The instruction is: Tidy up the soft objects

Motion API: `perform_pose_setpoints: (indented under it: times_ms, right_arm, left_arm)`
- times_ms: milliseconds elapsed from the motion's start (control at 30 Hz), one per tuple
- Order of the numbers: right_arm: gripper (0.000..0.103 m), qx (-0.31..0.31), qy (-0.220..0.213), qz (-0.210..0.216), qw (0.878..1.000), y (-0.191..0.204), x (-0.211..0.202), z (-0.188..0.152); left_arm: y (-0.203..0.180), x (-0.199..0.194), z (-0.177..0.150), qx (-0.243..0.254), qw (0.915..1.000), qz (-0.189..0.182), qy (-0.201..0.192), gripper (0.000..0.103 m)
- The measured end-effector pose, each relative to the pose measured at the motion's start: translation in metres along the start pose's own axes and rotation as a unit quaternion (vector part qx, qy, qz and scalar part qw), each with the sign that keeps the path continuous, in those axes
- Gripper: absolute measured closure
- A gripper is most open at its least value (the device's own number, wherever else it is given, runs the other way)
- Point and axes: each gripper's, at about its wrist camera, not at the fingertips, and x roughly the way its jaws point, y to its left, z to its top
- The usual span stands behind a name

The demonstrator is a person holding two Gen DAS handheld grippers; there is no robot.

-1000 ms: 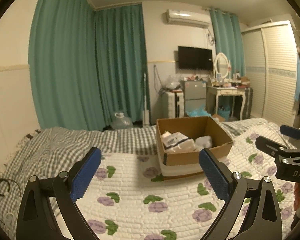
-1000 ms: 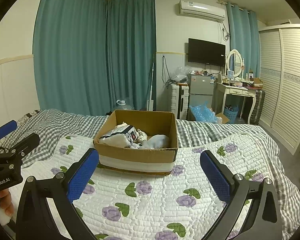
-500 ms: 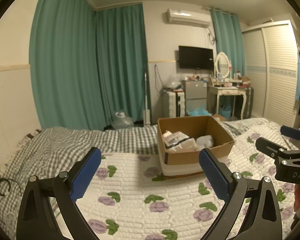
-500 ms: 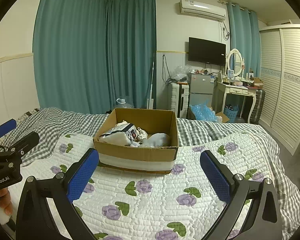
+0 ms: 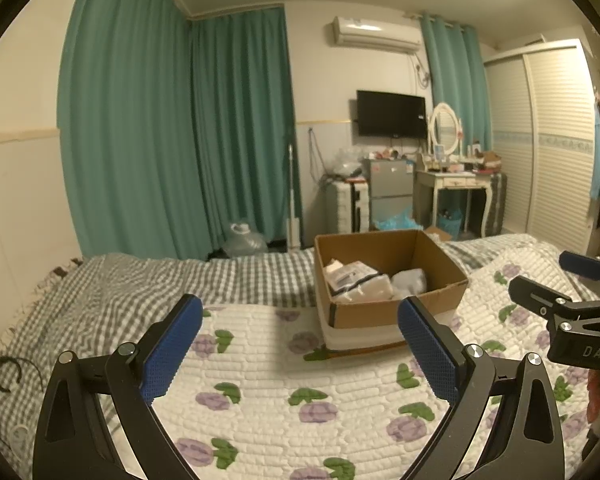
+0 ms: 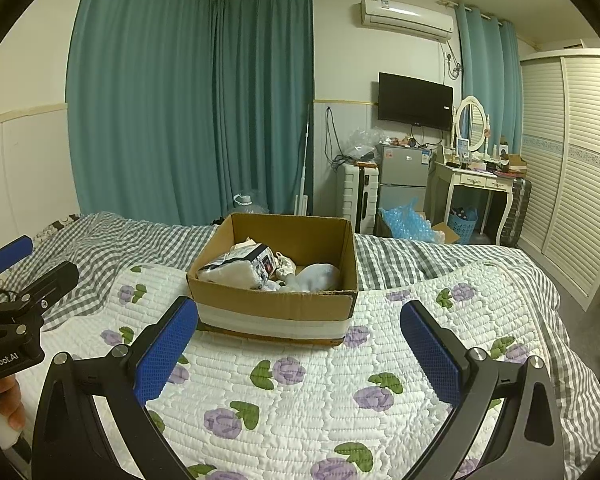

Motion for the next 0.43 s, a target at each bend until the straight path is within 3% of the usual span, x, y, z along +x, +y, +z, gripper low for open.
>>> perform_pose_setpoints:
  times_ms: [433]
  right_arm:
    - [0.001, -0.001, 0.002, -0.002, 1.000, -0.0010, 0.0013, -0.0061]
  left_arm:
    - [-0.0006, 0.0005, -0.0036, 0.001, 1.0000, -0.003, 0.002, 0.003]
